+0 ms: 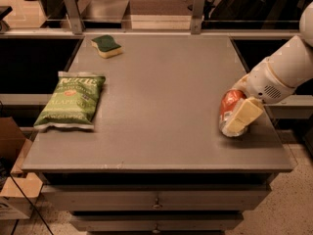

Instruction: Pick coke can

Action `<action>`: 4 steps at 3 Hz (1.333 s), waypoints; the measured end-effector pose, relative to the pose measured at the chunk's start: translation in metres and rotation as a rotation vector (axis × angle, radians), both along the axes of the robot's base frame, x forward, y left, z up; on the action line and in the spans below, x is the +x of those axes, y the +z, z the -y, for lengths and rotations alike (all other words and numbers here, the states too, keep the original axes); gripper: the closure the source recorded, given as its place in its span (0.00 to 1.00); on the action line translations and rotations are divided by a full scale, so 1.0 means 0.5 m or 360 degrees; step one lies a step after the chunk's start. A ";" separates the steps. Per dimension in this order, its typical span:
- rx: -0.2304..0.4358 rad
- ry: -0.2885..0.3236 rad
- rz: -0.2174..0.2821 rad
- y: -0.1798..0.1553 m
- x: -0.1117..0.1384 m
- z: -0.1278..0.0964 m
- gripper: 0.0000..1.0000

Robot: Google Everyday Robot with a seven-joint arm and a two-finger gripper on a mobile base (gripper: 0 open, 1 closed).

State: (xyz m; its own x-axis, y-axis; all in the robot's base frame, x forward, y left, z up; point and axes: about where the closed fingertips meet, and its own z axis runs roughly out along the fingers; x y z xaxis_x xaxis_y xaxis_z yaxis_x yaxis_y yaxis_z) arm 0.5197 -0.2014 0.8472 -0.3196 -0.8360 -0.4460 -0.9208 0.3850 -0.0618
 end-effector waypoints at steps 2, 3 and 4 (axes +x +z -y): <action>-0.0032 -0.0005 -0.0014 -0.007 0.007 0.008 0.64; 0.0022 0.0034 0.0134 0.096 0.028 -0.007 0.87; 0.0094 0.0152 0.0407 0.287 0.054 -0.048 1.00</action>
Offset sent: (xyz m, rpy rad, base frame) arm 0.0185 0.0007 0.0543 0.0215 -0.1039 0.0074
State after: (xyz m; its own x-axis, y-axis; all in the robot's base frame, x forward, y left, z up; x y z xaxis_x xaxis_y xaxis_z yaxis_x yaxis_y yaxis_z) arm 0.5465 -0.1775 0.9906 -0.1115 -0.8270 -0.5510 -0.9104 0.3074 -0.2771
